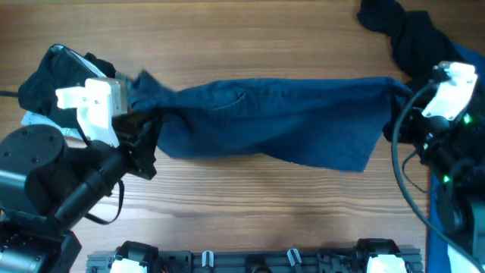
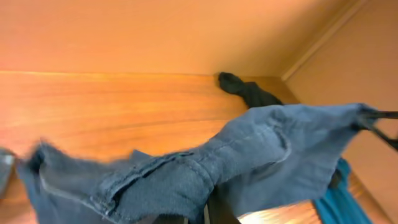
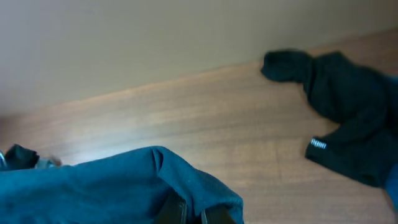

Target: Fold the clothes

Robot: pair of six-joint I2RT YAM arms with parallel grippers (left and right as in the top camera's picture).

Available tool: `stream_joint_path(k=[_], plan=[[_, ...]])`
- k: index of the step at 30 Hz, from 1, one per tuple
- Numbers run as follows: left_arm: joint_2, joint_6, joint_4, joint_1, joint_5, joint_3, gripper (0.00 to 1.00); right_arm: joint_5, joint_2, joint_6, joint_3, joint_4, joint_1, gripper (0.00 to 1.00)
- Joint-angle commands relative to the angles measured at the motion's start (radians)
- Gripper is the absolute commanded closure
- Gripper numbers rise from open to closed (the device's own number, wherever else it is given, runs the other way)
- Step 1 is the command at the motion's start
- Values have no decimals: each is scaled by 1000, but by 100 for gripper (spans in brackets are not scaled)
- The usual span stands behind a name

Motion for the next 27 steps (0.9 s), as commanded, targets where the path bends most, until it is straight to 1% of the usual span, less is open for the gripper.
stream_joint_path(k=[1,3,8,13,16,18,20,23,26,27], plan=[[-14,76,8,7,-57,133,96,70,-55,-40,111,-37,-4,96],[-10,79,8,7,-57,200,96,103,-60,-37,164,-85,-4,96],[-3,97,-4,7,-56,368,96,107,-60,-34,316,-193,-4,96],[4,98,-39,7,-65,404,96,103,-60,-33,392,-225,-4,96],[44,102,-61,7,-132,404,96,99,-41,-33,390,-227,-4,96],[89,108,-64,7,-168,404,96,84,-7,-34,389,-226,-4,96],[171,140,-62,7,-192,404,96,60,57,-35,385,-224,-4,96],[309,157,-59,7,-226,404,96,39,197,-42,380,-218,-4,96],[435,157,-17,7,-225,404,96,27,306,-64,380,-169,-4,96],[452,157,-2,7,-224,404,96,10,326,-73,380,-145,-4,96]])
